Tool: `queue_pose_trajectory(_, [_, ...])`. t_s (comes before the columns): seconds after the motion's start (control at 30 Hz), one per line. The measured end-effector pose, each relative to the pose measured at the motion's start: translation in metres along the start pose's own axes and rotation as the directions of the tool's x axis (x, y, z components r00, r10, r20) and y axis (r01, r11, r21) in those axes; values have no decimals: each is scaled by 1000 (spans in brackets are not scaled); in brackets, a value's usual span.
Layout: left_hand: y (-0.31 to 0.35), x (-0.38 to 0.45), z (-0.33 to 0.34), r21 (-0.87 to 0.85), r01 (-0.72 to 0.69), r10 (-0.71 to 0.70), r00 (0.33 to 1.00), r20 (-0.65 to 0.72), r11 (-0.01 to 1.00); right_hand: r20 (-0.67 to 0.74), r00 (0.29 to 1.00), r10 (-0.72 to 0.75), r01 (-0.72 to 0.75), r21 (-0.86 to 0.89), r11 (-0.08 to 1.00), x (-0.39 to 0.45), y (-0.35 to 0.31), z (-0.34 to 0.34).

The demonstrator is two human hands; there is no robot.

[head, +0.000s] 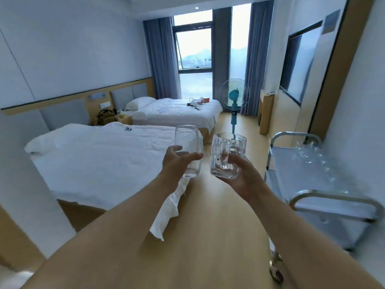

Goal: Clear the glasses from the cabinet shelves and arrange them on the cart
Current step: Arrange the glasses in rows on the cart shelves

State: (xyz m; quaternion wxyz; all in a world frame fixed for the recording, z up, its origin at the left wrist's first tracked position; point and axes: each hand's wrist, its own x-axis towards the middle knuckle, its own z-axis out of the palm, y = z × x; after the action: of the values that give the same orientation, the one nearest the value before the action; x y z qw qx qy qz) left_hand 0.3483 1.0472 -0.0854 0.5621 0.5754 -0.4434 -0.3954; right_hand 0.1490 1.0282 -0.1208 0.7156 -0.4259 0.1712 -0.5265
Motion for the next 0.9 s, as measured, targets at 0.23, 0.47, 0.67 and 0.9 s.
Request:
queue_pose_trajectory(0.23, [-24, 76, 91, -4, 50, -49, 981, 188, 999, -234, 970, -57, 48, -46, 998, 27, -30, -81])
queue_pose_trajectory(0.47, [-46, 190, 164, -19, 79, -65, 913, 402, 997, -415, 897, -153, 87, -175, 981, 84, -38, -146])
queue_pose_trajectory(0.67, [-61, 276, 219, 13, 125, -111, 829, 548, 992, -560, 803, -203, 110, -195, 975, 139, -38, -189])
queue_pose_trajectory(0.9, [-86, 352, 280, 69, 137, -150, 762, 630, 988, -693, 684, -228, 94, -226, 970, 190, -38, -246])
